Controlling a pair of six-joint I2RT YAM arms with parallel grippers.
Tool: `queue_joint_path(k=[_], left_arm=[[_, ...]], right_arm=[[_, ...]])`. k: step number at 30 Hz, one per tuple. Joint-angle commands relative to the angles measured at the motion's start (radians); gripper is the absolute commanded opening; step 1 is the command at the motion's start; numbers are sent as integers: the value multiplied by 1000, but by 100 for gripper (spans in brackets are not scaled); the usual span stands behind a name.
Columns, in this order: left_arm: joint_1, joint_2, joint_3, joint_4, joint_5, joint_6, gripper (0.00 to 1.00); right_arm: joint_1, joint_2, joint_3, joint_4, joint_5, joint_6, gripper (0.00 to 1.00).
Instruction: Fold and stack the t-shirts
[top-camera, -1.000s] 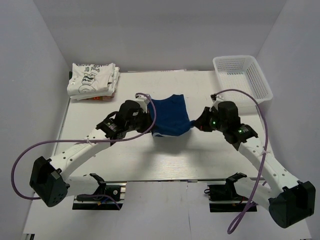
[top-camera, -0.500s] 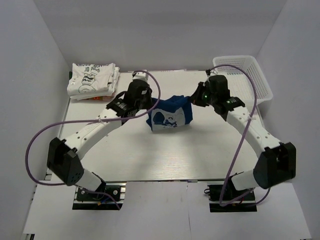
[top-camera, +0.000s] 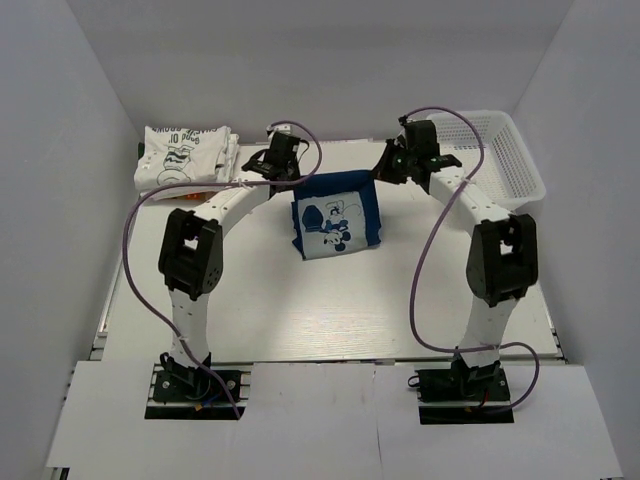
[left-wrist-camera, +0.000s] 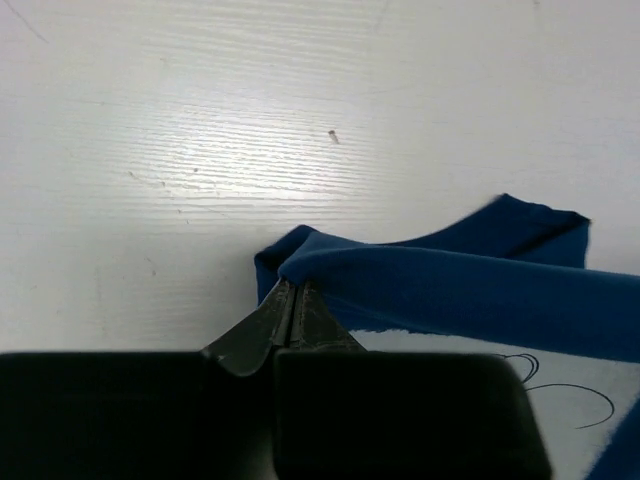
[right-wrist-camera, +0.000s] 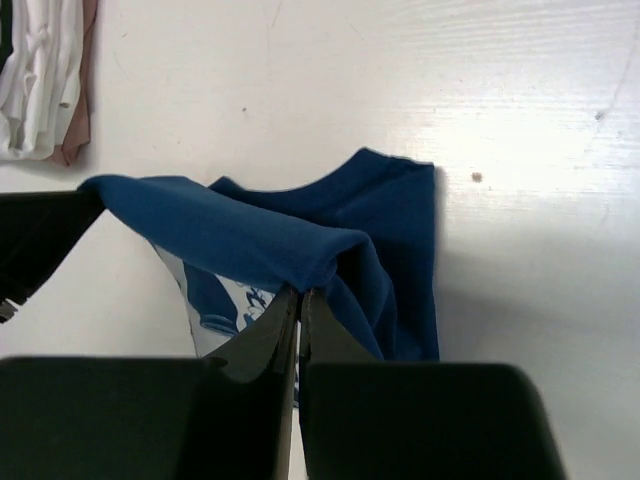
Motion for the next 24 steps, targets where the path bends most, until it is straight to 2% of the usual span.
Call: queue_joint_path(k=[1,4,10,12,13,14,16,17,18,19,22,23,24], left_arm=[[37,16,64,-14,28,4,0],[58,94,130,-24,52,4,0],[81,208,228,-46,103,4,0],[94,258,286,-78,103,-8,0],[104,274,306,-107,92,-23,7],[104,288,328,-124,92,-23,17],[126,308,392,-162,92,-36,39],[126,308,406,-194,92,-46,74],[136,308,406,-195,103,-46,93],[137,288,394,-204,114,-46,100],[137,178,256,-135,160,-46,100],[137,109,166,-112,193,-55,100],[126,76,120,-87,215,-56,100]], right_arm=[[-26,101,111,-11,-74,-43,0],[-38,219,183,-48,-95,-39,0],[-63,357,268,-20,-132,-29,0],[-66,402,305,-13,-148,-59,10],[-69,414,340,-20,-163,-68,15],[-69,440,379,-25,-183,-92,26],[-70,470,436,-65,-195,-141,37],[-69,474,475,-82,-201,-151,71],[-66,468,489,-112,-206,-183,90],[-64,459,487,-128,-204,-189,90],[-53,344,344,-87,-209,-195,90],[-52,233,242,-30,-217,-194,90],[-44,199,92,22,-233,-186,90]])
